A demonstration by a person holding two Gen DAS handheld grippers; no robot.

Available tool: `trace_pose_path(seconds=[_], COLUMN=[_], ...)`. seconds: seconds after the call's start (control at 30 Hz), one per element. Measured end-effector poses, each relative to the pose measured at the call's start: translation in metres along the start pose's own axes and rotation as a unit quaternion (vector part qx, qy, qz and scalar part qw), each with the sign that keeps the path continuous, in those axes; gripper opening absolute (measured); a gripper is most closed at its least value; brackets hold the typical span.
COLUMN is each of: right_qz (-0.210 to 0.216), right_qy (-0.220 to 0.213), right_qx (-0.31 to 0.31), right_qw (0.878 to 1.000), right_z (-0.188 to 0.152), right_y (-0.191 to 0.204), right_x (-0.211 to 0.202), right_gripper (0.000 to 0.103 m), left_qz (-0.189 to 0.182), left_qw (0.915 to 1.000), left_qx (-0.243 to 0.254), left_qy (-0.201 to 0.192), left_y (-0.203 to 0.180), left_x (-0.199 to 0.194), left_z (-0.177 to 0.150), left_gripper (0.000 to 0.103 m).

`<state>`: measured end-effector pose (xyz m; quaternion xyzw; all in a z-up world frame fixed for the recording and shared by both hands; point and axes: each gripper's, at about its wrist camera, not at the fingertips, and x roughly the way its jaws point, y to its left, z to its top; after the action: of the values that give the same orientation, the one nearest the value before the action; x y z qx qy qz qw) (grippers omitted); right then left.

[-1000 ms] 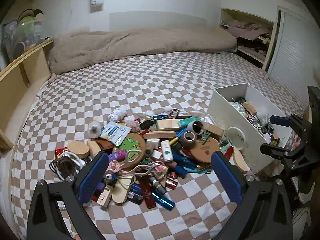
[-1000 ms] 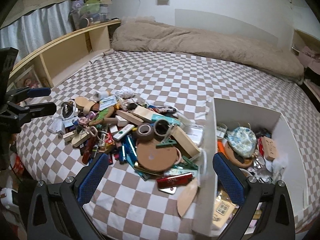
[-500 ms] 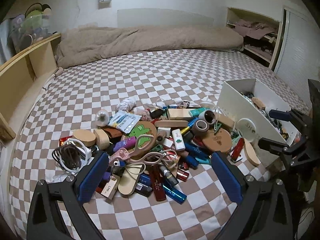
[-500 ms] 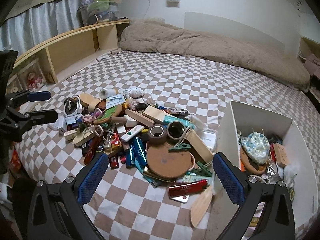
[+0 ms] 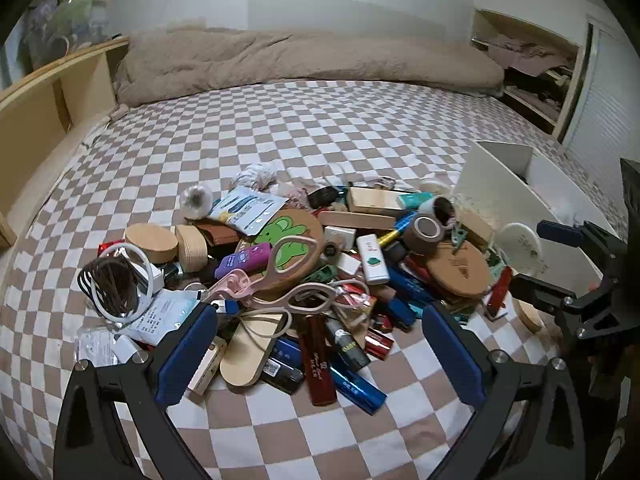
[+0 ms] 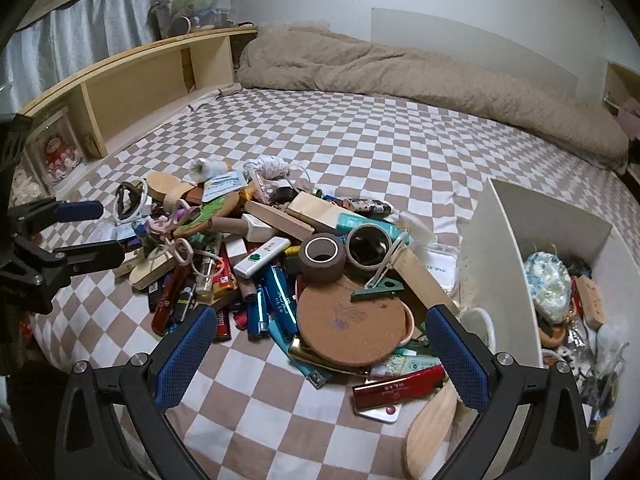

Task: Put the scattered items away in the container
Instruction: 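Lower the right gripper onto the round cork coaster in the heap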

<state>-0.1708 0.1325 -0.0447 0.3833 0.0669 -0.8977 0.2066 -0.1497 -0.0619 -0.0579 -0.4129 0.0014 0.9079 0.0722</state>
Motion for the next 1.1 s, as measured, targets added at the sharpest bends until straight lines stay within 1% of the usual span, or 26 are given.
trace_pose_path(seconds=[0.17,0.27,0.43,0.5,0.6,0.67,0.8,0.9,1.0,1.1], right_qz=[0.005,0.007,-0.011,-0.008,-0.01,-0.01,-0.007,-0.006,-0.003,-0.001], right_qy=[0.001,0.001,0.004,0.009,0.014,0.019,0.029,0.035,0.041,0.054], right_qx=[0.019,0.025,0.025,0.031,0.036,0.037,0.035,0.034,0.039,0.046], right_qw=[1.0,1.0,1.0,0.999,0.999,0.999,0.999,0.999,0.998,0.998], right_z=[0.0,0.0,-0.003,-0.005,-0.006,-0.007,-0.006,-0.005,-0.006,-0.007], right_y=[-0.005,-0.008,-0.014,-0.019,-0.023,-0.024,-0.024,-0.022,-0.021,-0.022], right_x=[0.015,0.025,0.039,0.045,0.053,0.059,0.07,0.077,0.084,0.093], right_gripper=[0.103,0.103,0.103,0.103,0.103,0.103,0.103,0.103,0.103,0.103], left_qz=[-0.012,-0.003,0.01,0.02,0.05,0.06,0.053,0.05,0.046,0.038], left_qw=[0.9995,0.9995,0.9994,0.9992,0.9981,0.9975,0.997,0.9974,0.997,0.997], left_qx=[-0.028,-0.031,-0.029,-0.033,-0.034,-0.036,-0.054,-0.051,-0.06,-0.067], left_qy=[0.005,0.007,0.015,0.014,0.011,0.01,0.016,0.008,0.019,0.003], left_y=[0.006,0.002,-0.006,-0.008,-0.01,-0.011,-0.009,-0.011,-0.008,-0.004], left_x=[0.019,0.031,0.047,0.052,0.061,0.067,0.077,0.08,0.088,0.087], left_z=[0.001,0.003,0.006,0.007,0.007,0.006,0.001,-0.003,-0.006,-0.01], left_gripper=[0.103,0.103,0.103,0.103,0.103,0.103,0.103,0.103,0.103,0.103])
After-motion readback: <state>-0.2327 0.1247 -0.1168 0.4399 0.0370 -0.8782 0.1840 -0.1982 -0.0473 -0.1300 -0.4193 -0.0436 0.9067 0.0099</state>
